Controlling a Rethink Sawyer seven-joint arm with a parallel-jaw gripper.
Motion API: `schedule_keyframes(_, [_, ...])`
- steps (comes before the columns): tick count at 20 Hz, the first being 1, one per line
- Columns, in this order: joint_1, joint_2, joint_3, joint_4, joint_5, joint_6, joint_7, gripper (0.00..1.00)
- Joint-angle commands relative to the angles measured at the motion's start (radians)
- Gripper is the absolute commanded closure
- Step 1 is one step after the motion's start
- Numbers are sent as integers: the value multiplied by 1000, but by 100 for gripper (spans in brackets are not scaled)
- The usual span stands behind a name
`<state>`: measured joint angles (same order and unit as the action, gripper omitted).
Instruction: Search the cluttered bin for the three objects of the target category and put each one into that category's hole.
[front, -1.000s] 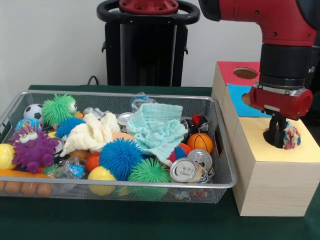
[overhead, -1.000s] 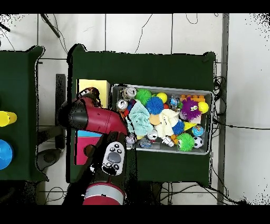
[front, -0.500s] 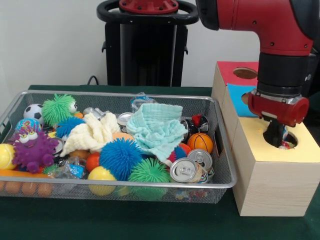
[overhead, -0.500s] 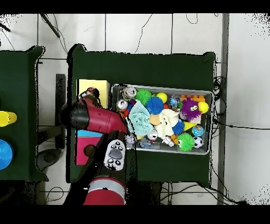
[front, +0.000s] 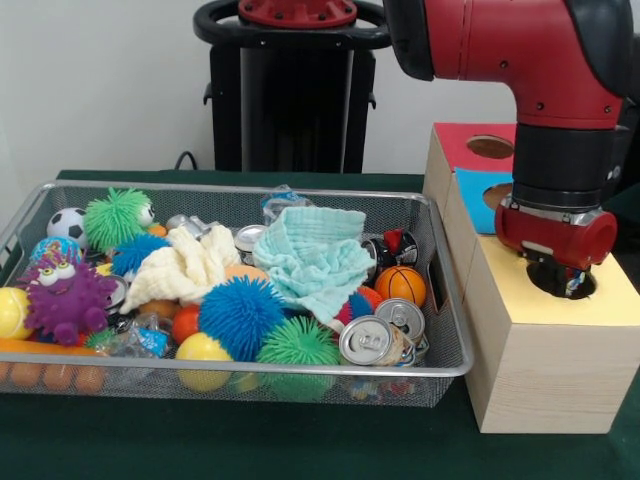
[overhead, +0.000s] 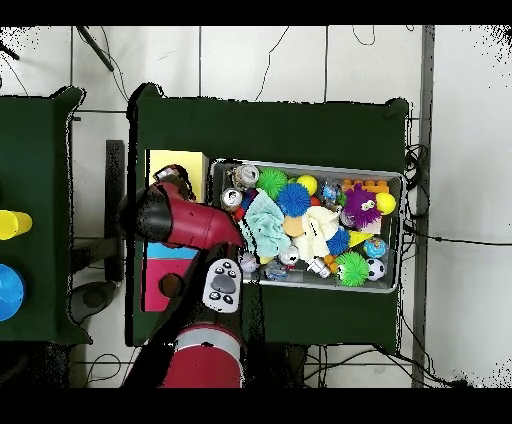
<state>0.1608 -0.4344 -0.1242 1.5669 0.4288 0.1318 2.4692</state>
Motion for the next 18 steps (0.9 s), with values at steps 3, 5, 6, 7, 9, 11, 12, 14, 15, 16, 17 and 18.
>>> schedule_keyframes(3, [35,181,34,-26,-3,-41,115,100])
schedule_keyframes(5, [48,187,16,-35,0,-30,115,100])
schedule_keyframes(6, [53,186,6,-38,1,-20,115,100])
schedule_keyframes(7, [59,175,-7,-37,-1,2,113,100])
schedule_keyframes(9, [77,136,-49,-37,-7,85,106,100])
schedule_keyframes(11, [81,86,-77,-34,-16,182,97,100])
schedule_keyframes(12, [82,33,-101,-35,-26,281,92,100])
schedule_keyframes(14, [76,-47,-123,-43,-47,419,78,100])
schedule_keyframes(15, [72,-67,-127,-52,-52,461,73,100])
schedule_keyframes(16, [68,-87,-131,-60,-58,503,69,100])
schedule_keyframes(17, [69,-93,-135,-68,-60,522,71,100])
schedule_keyframes(18, [68,-102,-139,-75,-62,541,72,100])
